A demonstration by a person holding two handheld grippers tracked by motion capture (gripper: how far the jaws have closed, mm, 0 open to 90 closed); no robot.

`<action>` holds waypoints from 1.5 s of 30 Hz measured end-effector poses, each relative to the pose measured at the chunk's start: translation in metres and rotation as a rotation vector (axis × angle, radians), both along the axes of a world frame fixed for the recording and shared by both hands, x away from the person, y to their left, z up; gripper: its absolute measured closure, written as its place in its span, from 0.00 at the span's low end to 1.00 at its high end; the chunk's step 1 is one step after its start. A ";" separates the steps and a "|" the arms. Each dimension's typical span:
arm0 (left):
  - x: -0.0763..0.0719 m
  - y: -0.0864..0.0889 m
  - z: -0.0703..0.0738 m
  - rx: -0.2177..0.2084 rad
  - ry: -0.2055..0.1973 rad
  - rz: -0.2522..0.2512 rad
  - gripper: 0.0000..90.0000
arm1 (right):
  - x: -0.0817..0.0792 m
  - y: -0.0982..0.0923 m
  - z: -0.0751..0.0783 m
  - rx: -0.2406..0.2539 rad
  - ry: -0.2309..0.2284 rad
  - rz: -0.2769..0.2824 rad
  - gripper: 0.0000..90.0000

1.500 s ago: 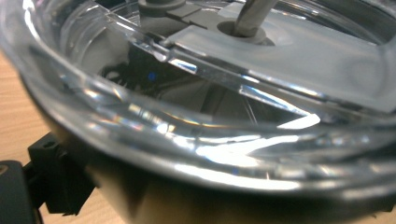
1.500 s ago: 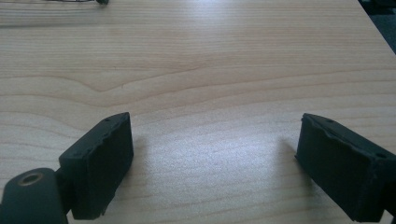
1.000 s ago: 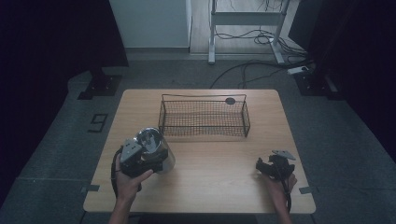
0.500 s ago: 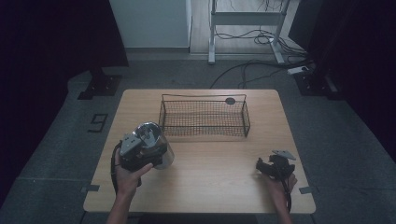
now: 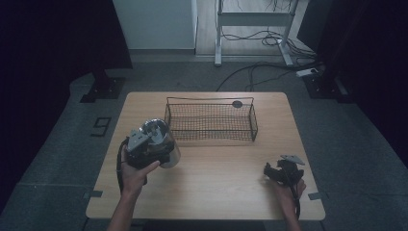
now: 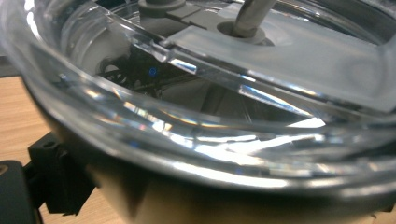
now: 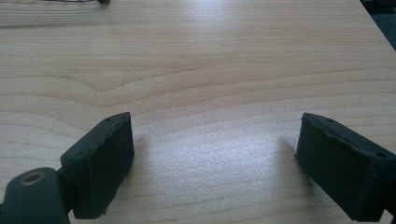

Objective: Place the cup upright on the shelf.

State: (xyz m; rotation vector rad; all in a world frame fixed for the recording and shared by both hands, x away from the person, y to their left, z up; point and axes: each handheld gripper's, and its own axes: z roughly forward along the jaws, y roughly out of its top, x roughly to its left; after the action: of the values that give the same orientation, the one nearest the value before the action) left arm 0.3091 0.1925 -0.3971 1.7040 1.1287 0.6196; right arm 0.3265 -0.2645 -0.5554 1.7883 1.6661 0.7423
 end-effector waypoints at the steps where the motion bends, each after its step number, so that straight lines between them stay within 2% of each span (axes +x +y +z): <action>1: 0.001 -0.001 0.001 0.000 0.000 0.001 0.04 | 0.000 0.000 0.000 0.000 0.000 0.000 0.12; 9: 0.009 -0.004 0.004 -0.001 -0.002 0.004 0.04 | 0.000 0.000 0.000 -0.001 0.000 0.000 0.12; 18: 0.021 -0.010 0.003 0.009 0.015 0.003 0.04 | 0.000 0.000 0.000 -0.001 -0.001 -0.001 0.13; 31: 0.037 -0.018 0.009 0.011 0.027 0.003 0.04 | 0.000 0.000 0.000 -0.003 -0.003 0.003 0.13; 45: 0.049 -0.022 0.014 0.012 0.023 0.005 0.04 | 0.000 0.000 0.000 -0.004 -0.002 0.004 0.13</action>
State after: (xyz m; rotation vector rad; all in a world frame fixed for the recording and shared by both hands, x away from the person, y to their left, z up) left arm 0.3576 0.1706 -0.3831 1.7222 1.1479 0.6126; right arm 0.3267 -0.2646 -0.5554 1.7815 1.6691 0.7415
